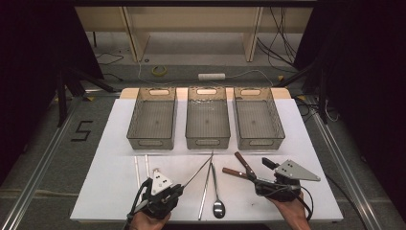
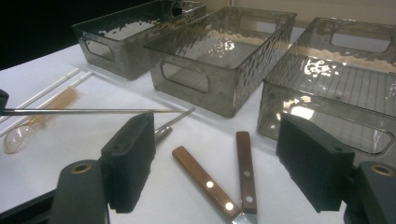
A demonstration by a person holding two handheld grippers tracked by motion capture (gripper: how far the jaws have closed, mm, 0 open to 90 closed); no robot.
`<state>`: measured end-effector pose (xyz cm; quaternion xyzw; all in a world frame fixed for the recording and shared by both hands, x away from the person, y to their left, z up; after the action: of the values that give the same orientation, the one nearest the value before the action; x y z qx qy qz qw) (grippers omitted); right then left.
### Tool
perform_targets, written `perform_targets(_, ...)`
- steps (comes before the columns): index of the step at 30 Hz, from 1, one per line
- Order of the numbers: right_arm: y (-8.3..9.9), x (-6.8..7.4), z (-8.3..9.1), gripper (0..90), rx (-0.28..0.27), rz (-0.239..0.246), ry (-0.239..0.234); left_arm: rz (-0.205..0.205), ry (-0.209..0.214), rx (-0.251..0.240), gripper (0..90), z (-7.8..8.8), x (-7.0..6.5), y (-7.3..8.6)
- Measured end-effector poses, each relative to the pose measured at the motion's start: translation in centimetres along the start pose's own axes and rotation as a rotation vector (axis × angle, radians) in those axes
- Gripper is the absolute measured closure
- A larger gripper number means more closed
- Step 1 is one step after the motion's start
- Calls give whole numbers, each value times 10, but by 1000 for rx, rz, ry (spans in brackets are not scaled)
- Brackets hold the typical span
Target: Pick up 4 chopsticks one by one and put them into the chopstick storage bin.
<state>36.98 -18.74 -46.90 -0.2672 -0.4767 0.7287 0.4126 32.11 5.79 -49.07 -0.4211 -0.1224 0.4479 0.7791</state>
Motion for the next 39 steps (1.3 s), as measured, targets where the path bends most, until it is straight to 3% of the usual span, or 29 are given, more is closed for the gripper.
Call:
perform_targets(17, 1, -1, -1, 295, 6, -4, 2, 47, 56, -104, 843, 40, 27, -48)
perform_targets(23, 1, 0, -1, 295, 4, -1, 0, 37, 25, -150, 843, 47, 42, -73)
perform_targets(26, 1, -1, -1, 295, 4, -2, 0, 40, -11, -171, 843, 43, 59, -89)
perform_targets(28, 1, -1, -1, 295, 4, -2, 0, 40, -19, -174, 843, 42, 62, -91)
perform_targets(29, 1, -1, -1, 294, 3, -2, 0, 52, -37, -184, 843, 39, 73, -98)
perform_targets(30, 1, -1, -1, 295, 3, -3, -1, 52, -37, -184, 843, 39, 73, -98)
perform_targets(39, 1, 0, -1, 294, 4, -4, -3, 101, -126, -210, 843, 25, 120, -118)
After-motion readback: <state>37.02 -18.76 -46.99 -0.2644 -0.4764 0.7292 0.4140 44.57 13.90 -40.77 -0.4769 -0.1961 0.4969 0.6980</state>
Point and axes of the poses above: each handheld gripper's, and its own axes: z roughly backward along the jaws, y roughly out of its underside, x roughly to its left, the point moved 10 cm from there along -z, roughly forward along the jaws, and after that the axes turned 5 degrees about y, right-handed, at the moved point
